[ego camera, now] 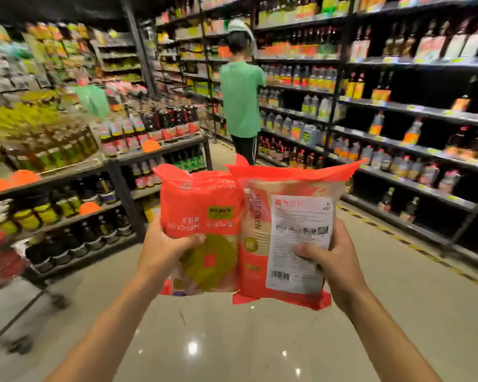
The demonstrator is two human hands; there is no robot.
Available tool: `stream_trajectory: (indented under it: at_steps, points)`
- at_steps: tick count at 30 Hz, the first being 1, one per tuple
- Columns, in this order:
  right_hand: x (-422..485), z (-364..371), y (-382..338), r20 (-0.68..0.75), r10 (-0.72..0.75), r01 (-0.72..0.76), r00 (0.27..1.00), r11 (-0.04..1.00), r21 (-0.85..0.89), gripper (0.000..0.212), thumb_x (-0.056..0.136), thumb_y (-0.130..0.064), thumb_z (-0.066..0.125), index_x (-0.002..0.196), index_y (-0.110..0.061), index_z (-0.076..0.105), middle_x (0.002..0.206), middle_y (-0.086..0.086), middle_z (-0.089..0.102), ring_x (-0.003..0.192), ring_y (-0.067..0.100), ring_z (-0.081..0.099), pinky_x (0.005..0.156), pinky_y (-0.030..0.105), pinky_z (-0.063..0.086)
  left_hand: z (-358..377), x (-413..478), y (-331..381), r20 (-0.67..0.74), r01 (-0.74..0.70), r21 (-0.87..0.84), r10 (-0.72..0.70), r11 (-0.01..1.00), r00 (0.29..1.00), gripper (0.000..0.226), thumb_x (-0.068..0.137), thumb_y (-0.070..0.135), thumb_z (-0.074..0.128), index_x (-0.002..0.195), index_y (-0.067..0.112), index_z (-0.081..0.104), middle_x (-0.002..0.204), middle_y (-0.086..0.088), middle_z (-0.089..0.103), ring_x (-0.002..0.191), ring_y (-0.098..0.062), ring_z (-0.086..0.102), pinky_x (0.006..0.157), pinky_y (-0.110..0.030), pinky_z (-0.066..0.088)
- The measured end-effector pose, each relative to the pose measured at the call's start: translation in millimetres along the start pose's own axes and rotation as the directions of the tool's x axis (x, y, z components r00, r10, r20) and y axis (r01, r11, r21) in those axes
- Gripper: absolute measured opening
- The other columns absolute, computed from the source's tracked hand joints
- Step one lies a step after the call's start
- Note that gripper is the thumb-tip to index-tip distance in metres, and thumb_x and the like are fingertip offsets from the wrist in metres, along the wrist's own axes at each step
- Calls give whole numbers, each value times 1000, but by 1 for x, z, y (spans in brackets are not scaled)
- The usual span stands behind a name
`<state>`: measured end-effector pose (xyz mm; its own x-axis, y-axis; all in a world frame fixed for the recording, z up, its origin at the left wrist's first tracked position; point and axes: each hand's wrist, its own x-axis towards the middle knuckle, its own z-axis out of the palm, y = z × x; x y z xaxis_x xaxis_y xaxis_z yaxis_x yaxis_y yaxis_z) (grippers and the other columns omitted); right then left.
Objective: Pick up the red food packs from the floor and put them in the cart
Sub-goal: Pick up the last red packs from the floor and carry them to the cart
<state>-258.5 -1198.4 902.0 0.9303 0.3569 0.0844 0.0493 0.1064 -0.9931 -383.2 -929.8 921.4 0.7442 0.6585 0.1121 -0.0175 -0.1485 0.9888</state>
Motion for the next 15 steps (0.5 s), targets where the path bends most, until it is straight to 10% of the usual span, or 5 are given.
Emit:
stream_trajectory:
  at_steps: [15]
  points:
    - [0,377,19,551,17,-6,834,1000,-22,60,76,4,81,125,-20,54,111,0,77,99,22,76,81,45,64,-352,-39,-45,-573,70,-26,-72,997,816,95,41,40,93,127,22,56,111,-2,75,99,-21,74,84,-43,60]
